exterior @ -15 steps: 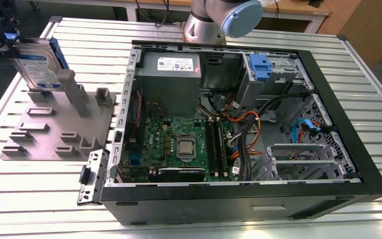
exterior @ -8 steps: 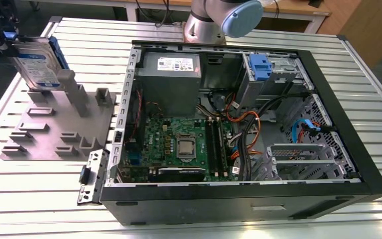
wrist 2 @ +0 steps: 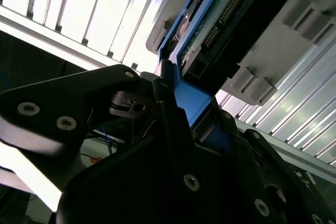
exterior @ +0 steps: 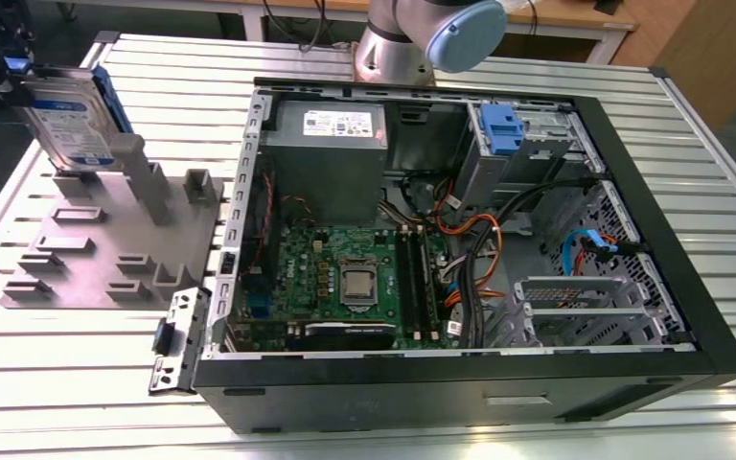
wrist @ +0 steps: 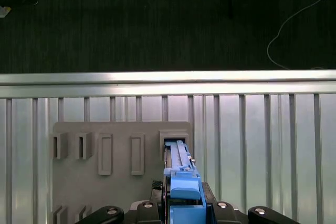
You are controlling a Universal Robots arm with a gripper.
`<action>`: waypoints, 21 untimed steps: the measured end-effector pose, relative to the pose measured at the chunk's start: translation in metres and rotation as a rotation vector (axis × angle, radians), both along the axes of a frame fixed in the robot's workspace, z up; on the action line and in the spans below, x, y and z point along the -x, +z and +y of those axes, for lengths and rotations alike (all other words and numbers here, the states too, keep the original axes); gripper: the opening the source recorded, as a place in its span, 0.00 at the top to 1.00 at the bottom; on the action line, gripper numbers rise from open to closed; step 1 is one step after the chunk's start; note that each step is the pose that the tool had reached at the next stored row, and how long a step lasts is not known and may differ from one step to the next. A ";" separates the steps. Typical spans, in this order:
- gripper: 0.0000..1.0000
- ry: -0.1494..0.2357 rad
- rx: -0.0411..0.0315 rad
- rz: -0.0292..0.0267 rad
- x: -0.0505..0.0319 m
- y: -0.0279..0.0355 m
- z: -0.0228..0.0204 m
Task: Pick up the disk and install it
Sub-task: 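Pick up the disk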
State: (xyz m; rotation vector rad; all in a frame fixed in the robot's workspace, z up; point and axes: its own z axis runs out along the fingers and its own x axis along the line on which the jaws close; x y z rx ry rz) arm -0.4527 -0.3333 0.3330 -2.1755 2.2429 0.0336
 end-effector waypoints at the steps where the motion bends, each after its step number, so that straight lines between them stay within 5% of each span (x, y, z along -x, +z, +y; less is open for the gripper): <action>1: 0.63 0.000 -0.0001 -0.0001 0.0000 0.0003 0.0000; 21: 0.63 0.000 0.0000 0.0000 0.0000 0.0101 0.0000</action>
